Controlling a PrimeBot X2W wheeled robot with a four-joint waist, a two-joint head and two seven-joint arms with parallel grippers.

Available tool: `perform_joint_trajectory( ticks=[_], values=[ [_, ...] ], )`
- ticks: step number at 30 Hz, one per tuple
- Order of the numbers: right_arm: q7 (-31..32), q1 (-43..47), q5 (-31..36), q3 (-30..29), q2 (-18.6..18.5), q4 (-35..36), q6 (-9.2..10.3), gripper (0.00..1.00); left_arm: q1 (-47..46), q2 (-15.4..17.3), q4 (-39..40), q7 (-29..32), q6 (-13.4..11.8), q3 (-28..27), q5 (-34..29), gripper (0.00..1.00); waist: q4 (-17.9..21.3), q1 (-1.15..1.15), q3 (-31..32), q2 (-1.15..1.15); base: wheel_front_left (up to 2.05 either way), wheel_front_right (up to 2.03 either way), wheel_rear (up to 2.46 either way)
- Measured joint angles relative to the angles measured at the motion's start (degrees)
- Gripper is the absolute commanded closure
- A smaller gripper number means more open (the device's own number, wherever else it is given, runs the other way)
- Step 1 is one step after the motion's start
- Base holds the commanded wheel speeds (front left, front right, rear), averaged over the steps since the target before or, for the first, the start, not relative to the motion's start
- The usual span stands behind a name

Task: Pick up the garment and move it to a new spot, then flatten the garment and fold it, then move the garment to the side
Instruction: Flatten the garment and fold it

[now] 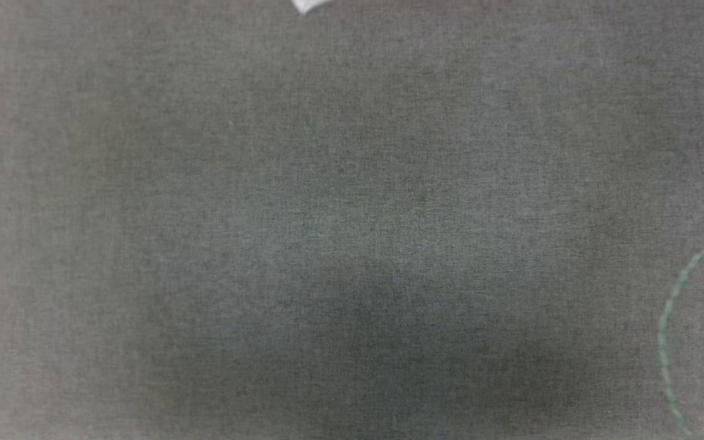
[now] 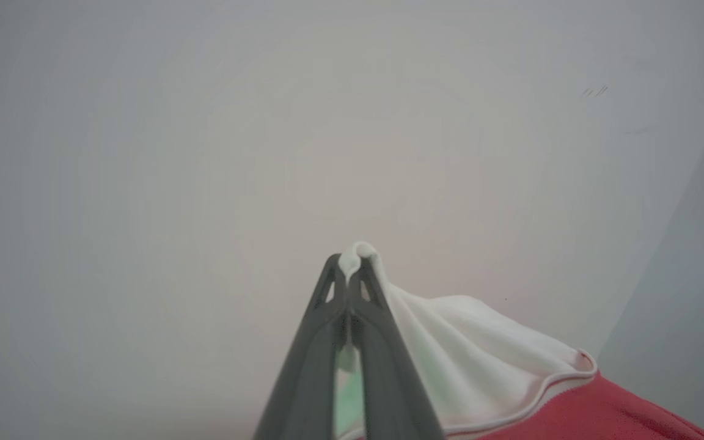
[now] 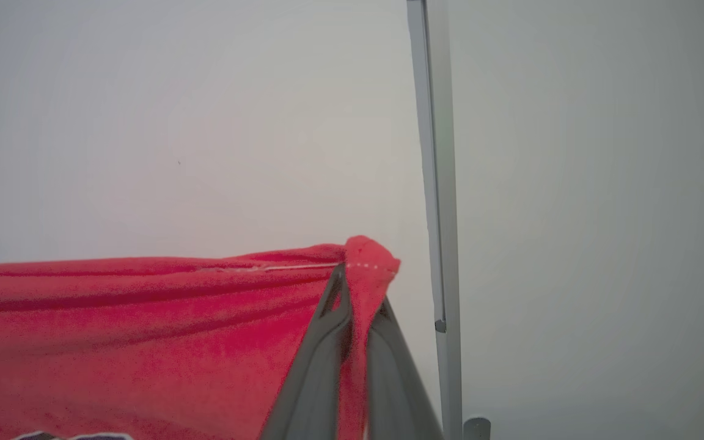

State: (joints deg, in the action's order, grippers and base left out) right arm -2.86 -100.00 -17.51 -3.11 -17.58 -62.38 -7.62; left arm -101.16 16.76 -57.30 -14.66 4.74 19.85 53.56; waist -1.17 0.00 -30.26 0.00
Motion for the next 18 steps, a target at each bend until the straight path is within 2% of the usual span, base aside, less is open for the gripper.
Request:
perform_joint_trajectory(
  ticks=[3, 8, 13, 16, 18],
  values=[
    [-0.1, 1.46, -0.54, 1.59, 0.37, -1.96, 0.01, 1.0, 2.32, -0.74, -2.76, -0.04, 1.47, -0.01, 1.13, 1.0, 0.0, 0.0, 0.81, 0.0, 0.0, 0.0, 0.0],
    [1.27, 9.1, -4.0, 6.41, 0.37, -2.31, 0.04, 1.0, 12.38, -3.11, -3.7, 1.07, 2.58, 0.02, 5.28, 1.0, -0.31, 0.0, 2.51, 0.0, 0.0, 0.0, 0.0],
    [4.56, 20.9, -12.05, 14.44, -0.4, 5.37, 0.08, 1.0, 28.48, -3.68, 9.16, 3.43, 2.58, 2.9, 12.45, 1.0, -0.79, 0.0, 4.37, 0.0, 0.0, 0.0, 0.0],
    [8.5, 29.7, -18.52, 19.82, -2.58, 12.9, 0.08, 1.0, 41.47, -2.0, 18.51, 4.76, 2.58, 4.92, 17.49, 1.0, -0.83, 0.0, 5.75, 0.0, 0.0, 0.0, 0.0],
    [11.13, 35.88, -21.91, 23.03, -5.6, 18.37, 0.09, 1.0, 49.24, -0.11, 23.06, 3.79, 2.57, 5.24, 19.65, 1.0, -0.79, 0.0, 6.69, 0.0, 0.0, 0.0, 0.0]
  ],
)
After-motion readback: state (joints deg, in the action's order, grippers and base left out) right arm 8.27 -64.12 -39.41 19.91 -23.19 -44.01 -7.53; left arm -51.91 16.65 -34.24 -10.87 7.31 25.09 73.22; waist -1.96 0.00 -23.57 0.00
